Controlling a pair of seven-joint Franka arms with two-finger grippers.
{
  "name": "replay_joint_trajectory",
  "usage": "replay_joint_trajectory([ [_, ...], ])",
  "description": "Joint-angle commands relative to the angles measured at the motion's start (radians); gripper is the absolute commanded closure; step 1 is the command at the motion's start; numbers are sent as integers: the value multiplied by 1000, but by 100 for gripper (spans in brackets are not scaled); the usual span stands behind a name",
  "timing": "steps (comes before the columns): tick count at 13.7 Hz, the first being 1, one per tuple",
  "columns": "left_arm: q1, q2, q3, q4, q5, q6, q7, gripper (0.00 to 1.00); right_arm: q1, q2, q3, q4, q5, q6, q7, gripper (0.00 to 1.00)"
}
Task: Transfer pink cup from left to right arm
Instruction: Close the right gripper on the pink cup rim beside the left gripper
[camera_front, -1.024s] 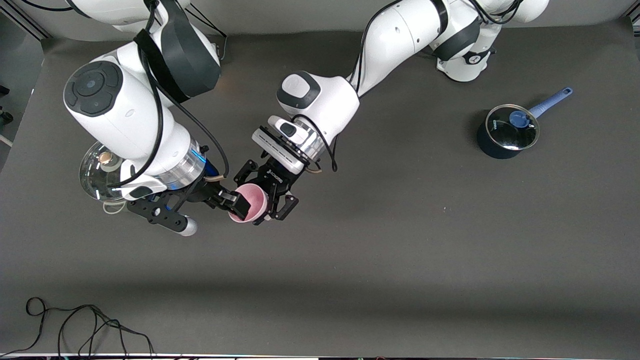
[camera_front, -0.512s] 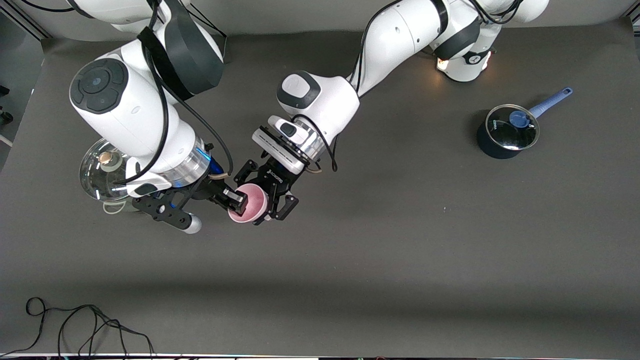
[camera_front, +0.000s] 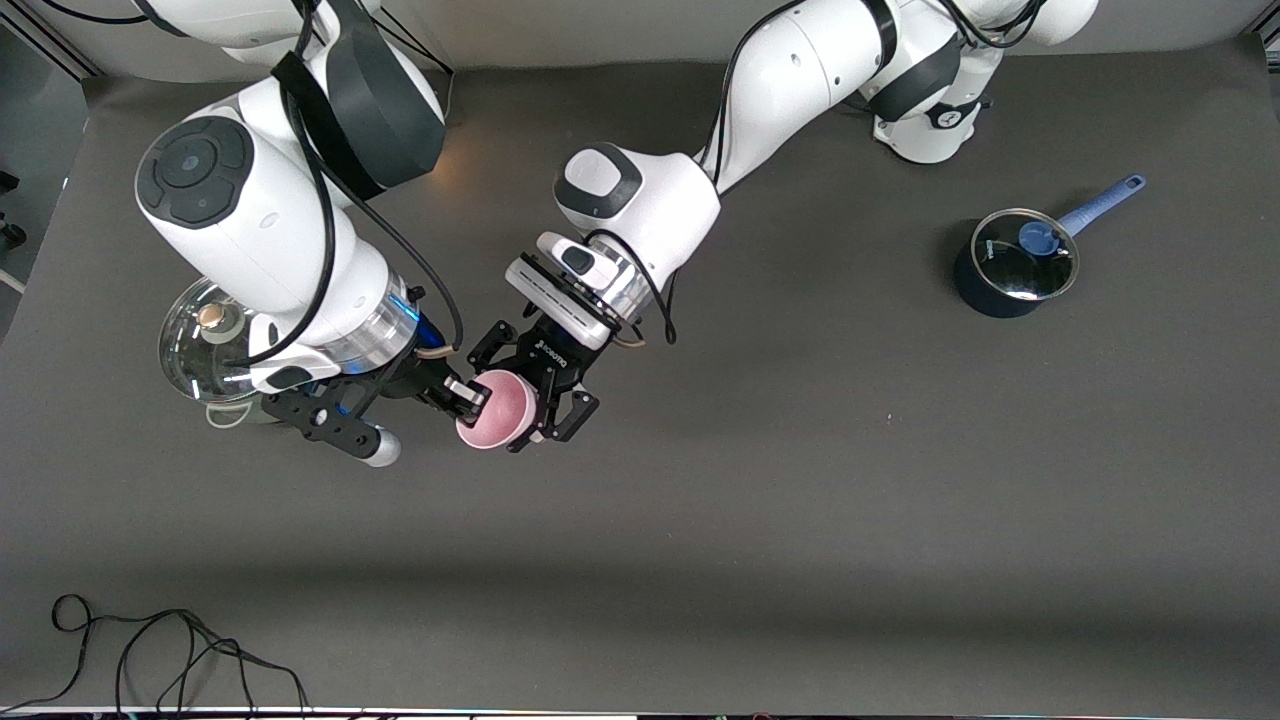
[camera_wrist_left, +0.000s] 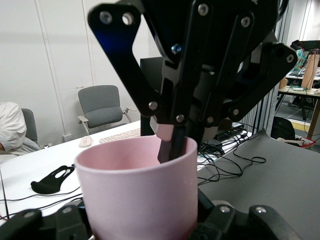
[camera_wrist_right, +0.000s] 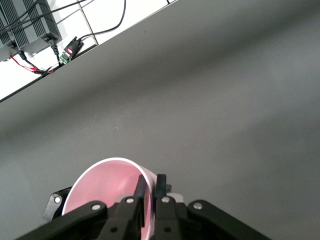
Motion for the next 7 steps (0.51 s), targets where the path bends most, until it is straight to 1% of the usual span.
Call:
replay_joint_trajectory([
  [1, -12, -16, 15, -5, -5, 1, -22, 100, 3, 6, 0, 31, 10, -12, 42, 100],
  [5, -11, -16, 15, -7, -5, 1, -22, 100, 6, 6, 0, 31, 10, -12, 43, 100],
  [6, -12, -16, 16, -5, -5, 1, -23, 40, 3, 6, 0, 31, 8, -12, 43, 100],
  [7, -11, -16, 20, -7, -2, 1, -22, 1, 3, 6, -2, 31, 8, -12, 43, 100],
])
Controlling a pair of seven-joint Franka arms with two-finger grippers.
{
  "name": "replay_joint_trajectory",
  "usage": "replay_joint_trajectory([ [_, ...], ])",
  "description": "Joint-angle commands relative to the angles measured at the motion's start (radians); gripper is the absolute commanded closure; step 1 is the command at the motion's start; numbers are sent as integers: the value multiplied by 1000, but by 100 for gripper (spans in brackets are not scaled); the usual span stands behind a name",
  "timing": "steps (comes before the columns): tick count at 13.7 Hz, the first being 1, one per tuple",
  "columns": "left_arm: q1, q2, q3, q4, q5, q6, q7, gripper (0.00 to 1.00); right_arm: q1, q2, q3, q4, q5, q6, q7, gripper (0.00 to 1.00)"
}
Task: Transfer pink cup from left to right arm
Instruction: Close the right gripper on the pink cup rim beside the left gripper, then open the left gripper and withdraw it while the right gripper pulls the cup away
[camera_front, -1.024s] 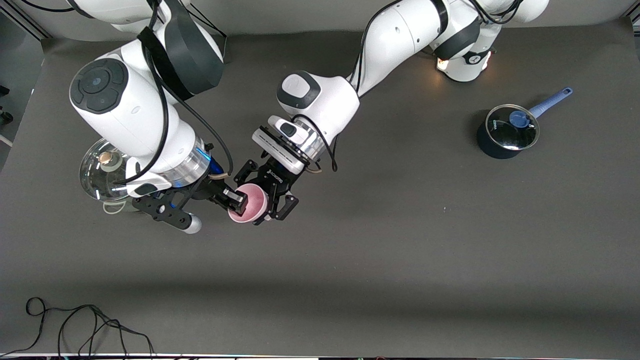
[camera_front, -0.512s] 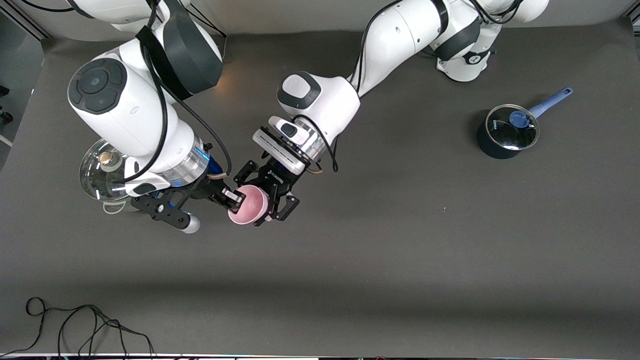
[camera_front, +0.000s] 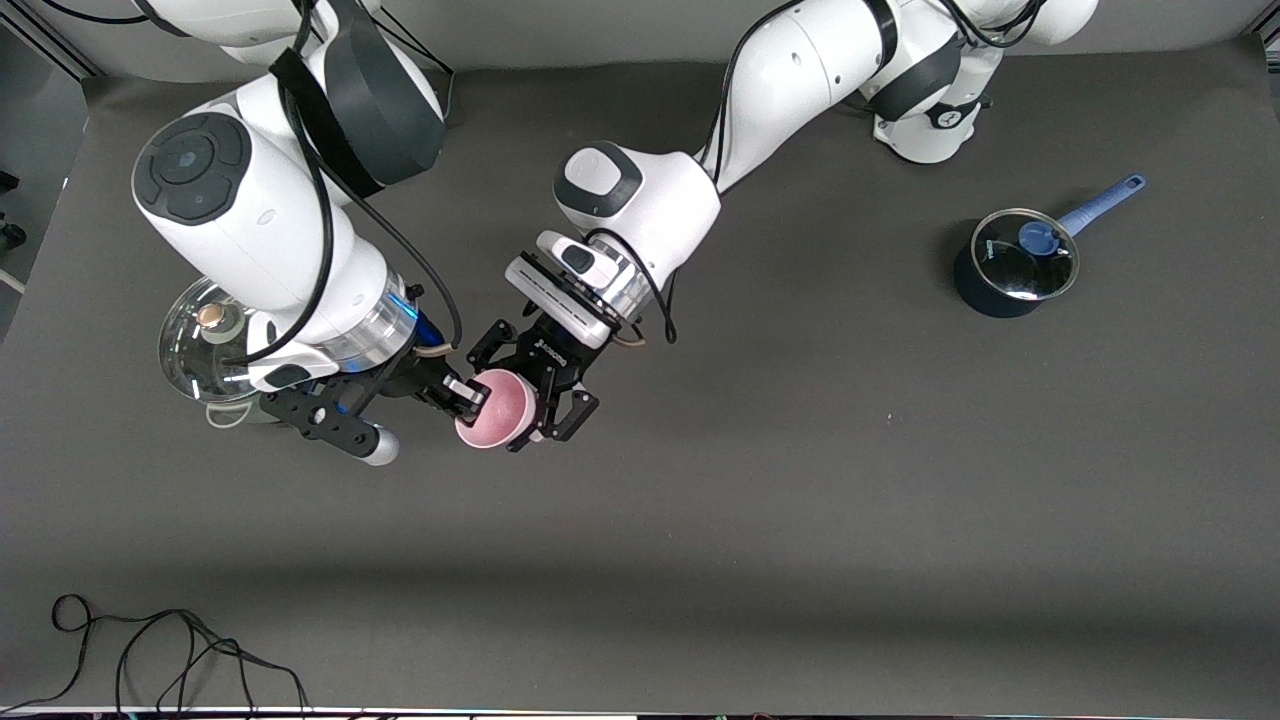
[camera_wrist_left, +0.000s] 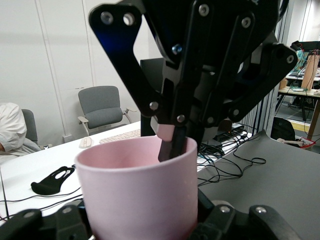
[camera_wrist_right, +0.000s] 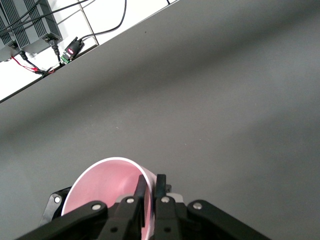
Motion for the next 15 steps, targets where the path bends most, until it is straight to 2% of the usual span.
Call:
replay_joint_trajectory([
  [1, -11, -14, 21, -8, 2, 1, -20, 0, 3, 6, -2, 28, 7, -9, 43, 100],
  [8, -6, -15, 21, -10, 10, 0, -17, 0, -13, 12, -20, 34, -1, 11, 28, 100],
  [11, 9, -17, 21, -19, 21, -7, -9, 0, -20, 15, -69, 34, -2, 46, 20, 100],
  [13, 49, -44, 18, -59, 44, -26, -9, 0, -29, 19, -126, 34, -1, 67, -26, 100],
  [15, 108, -81, 15, -126, 48, -83, -9, 0, -68, 22, -149, 31, -6, 67, -69, 100],
])
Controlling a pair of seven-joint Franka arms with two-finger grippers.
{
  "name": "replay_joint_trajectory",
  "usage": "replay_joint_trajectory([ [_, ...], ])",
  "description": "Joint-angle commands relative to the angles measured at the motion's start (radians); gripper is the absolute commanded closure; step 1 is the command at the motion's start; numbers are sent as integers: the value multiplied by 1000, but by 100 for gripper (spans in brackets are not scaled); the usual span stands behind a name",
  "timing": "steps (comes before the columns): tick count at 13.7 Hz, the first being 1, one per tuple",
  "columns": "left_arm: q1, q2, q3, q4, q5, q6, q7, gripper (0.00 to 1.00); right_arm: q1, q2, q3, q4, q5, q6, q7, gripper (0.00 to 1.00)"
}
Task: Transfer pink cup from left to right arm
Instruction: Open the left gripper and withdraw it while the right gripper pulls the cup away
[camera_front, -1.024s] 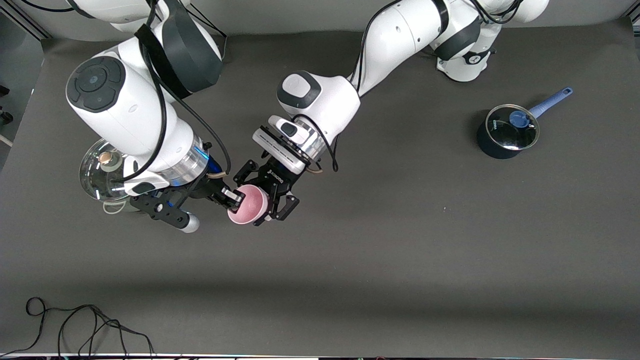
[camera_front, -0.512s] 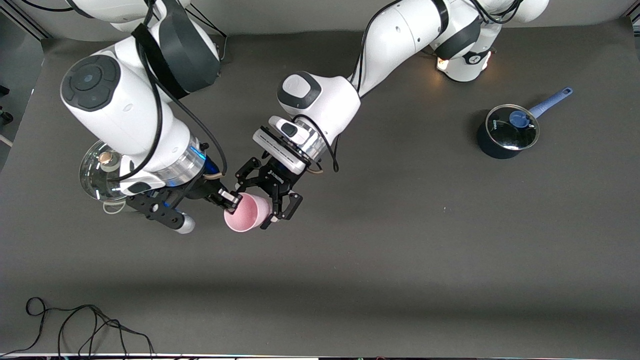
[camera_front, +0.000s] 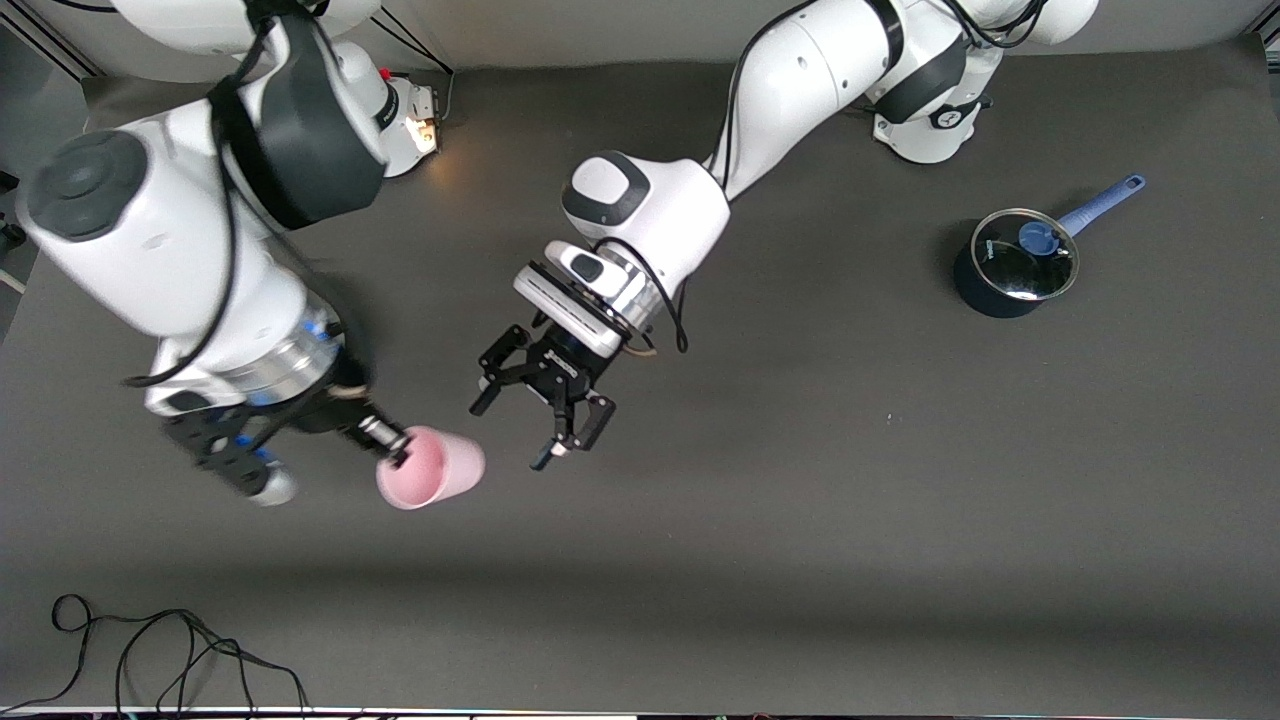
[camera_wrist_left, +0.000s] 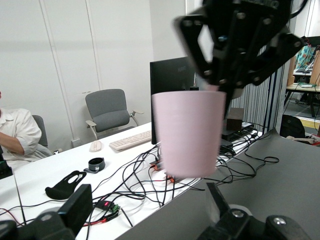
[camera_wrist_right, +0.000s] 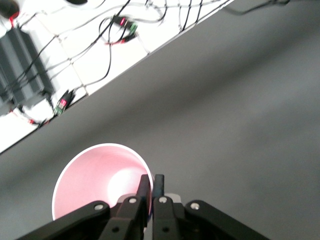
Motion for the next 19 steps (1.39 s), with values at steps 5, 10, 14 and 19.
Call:
replay_joint_trajectory([
  [5, 273, -177, 1, -213, 11, -397, -10, 0, -208, 19, -30, 15, -24, 1, -271, 100],
  [10, 593, -255, 6, -241, 48, -967, -11, 0, -292, 48, -28, -8, -117, 0, -498, 100],
  [14, 838, -271, 6, -218, 106, -1414, -27, 0, -308, 42, -28, -132, -113, 41, -675, 100],
  [19, 1026, -329, 7, -199, 380, -1805, -230, 0, -293, 31, -27, -391, -104, 380, -665, 100],
])
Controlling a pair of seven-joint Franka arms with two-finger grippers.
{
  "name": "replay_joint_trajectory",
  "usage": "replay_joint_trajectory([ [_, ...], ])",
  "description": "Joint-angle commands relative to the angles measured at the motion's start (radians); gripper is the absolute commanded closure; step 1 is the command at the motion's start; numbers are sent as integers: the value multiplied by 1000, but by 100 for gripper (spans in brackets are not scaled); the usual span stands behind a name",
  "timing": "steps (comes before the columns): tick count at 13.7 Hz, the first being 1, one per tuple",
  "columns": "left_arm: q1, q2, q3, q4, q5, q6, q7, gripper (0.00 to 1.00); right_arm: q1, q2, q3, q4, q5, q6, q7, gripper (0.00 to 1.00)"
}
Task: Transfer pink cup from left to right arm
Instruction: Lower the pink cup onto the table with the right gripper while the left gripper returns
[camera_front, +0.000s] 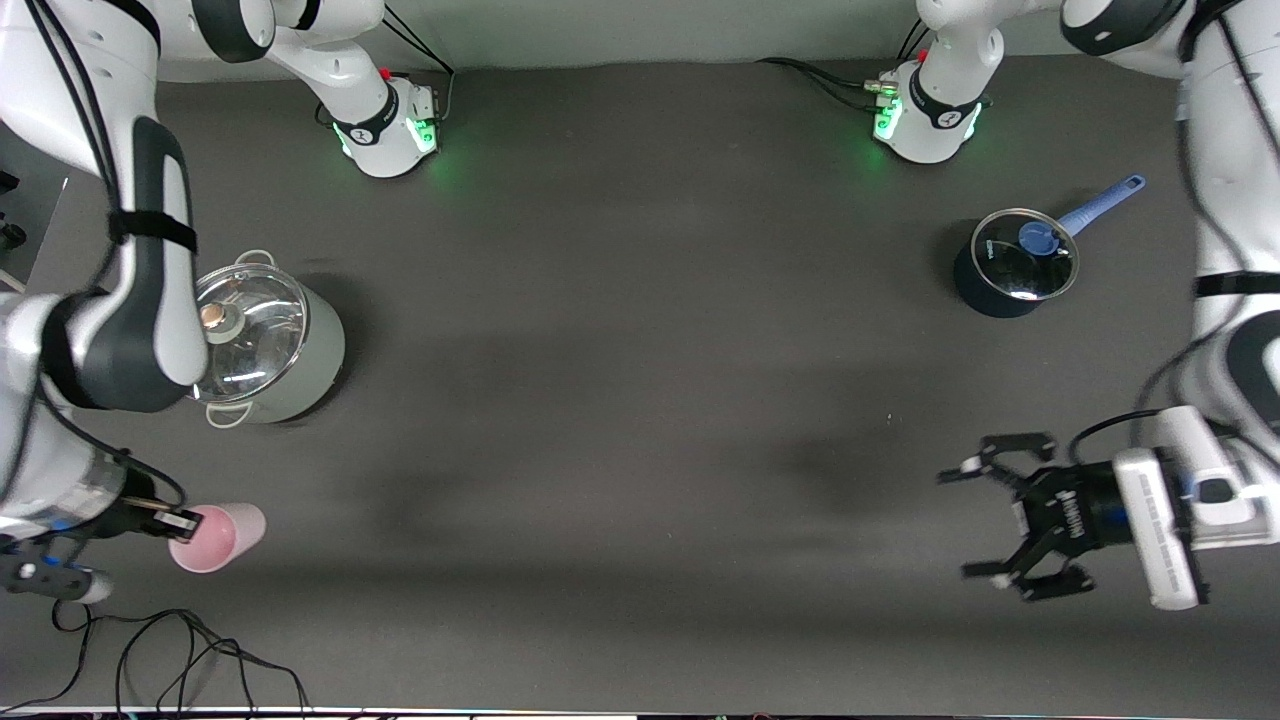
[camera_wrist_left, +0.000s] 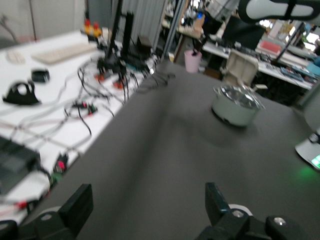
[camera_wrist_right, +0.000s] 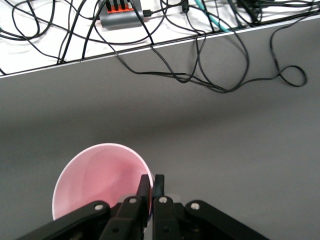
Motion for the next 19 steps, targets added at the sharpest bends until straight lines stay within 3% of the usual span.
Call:
replay_joint_trajectory([
  [1, 61, -92, -3, -26, 155, -144, -166, 0, 20, -37, 1, -179, -6, 188, -18, 100],
  [3, 98, -141, -3, -26, 314, -250, -263, 0, 23, -70, 3, -317, -6, 317, -21, 100],
  [6, 121, -201, 0, -26, 520, -313, -302, 0, 20, -78, 9, -439, -5, 437, -30, 100],
  [10, 109, -273, 10, -29, 788, -361, -446, 0, 17, -64, 10, -515, -5, 545, -33, 100],
  [12, 113, -294, 10, -31, 849, -415, -591, 0, 11, -61, 12, -532, 16, 573, -67, 100],
  [15, 110, -319, 8, -31, 957, -456, -723, 0, 19, -34, 12, -532, 151, 634, -154, 100],
  [17, 113, -328, 5, -29, 961, -522, -890, 0, 17, -32, 10, -532, 153, 643, -160, 100],
  [19, 109, -334, 2, -37, 961, -568, -938, 0, 16, -15, 12, -539, 158, 680, -183, 100],
])
